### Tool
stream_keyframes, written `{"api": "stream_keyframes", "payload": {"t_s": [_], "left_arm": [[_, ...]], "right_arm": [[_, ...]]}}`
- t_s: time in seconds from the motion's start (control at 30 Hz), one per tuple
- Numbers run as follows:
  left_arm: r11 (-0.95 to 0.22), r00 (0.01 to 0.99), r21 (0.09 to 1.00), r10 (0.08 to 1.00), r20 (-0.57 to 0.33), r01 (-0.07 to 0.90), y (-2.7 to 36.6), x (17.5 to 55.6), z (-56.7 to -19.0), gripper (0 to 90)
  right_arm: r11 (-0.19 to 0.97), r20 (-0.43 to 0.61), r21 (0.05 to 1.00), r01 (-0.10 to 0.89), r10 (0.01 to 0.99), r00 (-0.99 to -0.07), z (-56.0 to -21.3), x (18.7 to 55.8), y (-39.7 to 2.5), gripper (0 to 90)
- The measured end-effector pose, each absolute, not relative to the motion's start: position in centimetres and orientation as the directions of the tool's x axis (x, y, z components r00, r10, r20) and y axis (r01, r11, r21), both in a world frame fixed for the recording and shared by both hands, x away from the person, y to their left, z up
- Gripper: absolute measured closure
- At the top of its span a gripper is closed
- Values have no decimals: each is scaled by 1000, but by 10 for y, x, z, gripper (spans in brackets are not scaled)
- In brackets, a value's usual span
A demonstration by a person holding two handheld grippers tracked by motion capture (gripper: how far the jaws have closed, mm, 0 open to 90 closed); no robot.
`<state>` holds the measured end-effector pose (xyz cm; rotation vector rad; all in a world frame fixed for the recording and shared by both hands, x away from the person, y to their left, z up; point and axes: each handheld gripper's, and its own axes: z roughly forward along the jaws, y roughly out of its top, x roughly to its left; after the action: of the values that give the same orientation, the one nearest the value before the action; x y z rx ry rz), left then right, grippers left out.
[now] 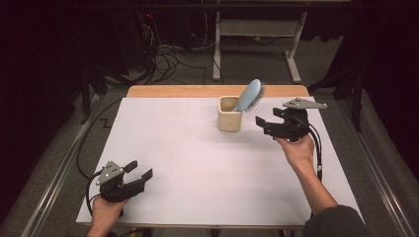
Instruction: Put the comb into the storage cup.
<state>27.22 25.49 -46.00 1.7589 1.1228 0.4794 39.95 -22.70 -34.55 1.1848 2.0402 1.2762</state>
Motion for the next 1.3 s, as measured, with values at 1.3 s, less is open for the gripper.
{"api": "stream_keyframes", "payload": {"t_s": [1.3], "left_arm": [[-125,498,870,854,-151,478,253,274,-461,317]], "right_arm": [[195,68,889,413,838,-541,-352,375,-247,260]]}}
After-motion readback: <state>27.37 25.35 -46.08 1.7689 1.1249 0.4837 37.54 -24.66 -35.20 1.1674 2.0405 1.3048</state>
